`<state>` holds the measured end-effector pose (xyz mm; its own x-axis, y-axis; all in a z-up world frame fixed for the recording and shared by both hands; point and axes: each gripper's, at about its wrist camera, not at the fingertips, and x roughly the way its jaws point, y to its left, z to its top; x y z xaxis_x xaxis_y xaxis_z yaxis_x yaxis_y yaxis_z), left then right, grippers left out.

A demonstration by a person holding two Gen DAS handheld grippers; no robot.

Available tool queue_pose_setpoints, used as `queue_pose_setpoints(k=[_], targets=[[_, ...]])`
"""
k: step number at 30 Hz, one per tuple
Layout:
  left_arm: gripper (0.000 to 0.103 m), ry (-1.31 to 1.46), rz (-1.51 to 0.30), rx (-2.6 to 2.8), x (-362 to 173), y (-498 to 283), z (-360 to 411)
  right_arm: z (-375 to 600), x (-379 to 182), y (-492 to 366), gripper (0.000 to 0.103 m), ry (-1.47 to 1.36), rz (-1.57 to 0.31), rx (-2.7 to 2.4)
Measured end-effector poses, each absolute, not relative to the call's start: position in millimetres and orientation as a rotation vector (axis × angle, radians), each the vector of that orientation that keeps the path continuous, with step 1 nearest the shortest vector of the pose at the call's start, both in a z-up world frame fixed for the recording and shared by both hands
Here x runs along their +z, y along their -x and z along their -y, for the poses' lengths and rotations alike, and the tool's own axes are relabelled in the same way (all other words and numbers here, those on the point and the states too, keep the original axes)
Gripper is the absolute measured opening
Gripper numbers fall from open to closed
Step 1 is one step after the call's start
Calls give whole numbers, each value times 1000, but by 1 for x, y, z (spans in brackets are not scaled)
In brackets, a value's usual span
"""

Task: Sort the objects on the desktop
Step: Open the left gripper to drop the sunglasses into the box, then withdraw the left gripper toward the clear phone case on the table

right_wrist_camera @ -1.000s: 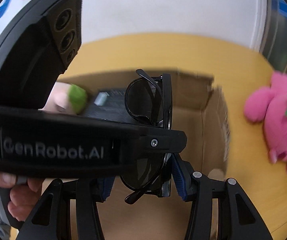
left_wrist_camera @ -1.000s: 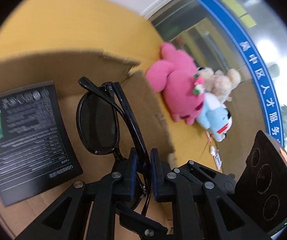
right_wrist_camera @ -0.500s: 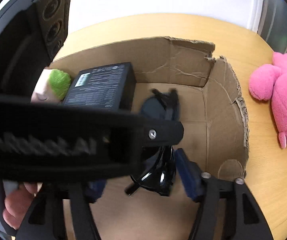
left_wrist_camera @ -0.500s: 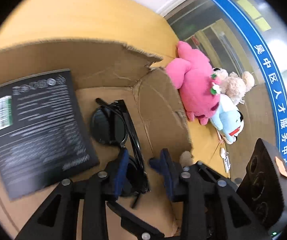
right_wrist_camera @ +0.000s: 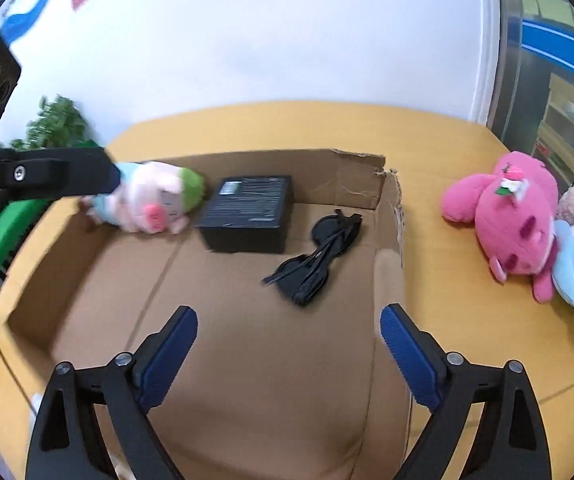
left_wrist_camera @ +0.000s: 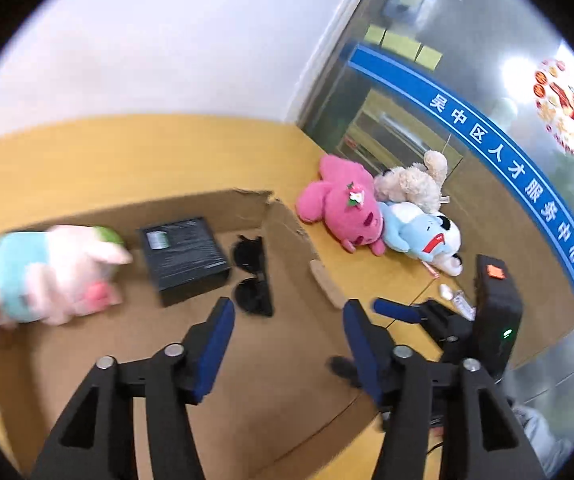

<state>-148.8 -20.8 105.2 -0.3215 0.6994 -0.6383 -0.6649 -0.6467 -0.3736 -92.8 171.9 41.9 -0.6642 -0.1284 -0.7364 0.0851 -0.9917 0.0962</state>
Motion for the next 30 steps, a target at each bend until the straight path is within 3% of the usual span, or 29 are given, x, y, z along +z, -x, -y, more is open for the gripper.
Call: queue_pose_setpoints(k=[9,17,24,30], targets=[[64,952,25,2176,98,39,107,-116,65,-19,100,-1080,-24,-2623],[64,1205,115,2143,19,7,144,-42,-4,-68,100,-1198,-141,-2329],[64,1428,174,1990,-39,8,141,-34,-40,-83,100,-1308,-50,-2220],[64,1463,143,1976,-54,2,128,-47,-50,-82,100,-1345,89,-2205]])
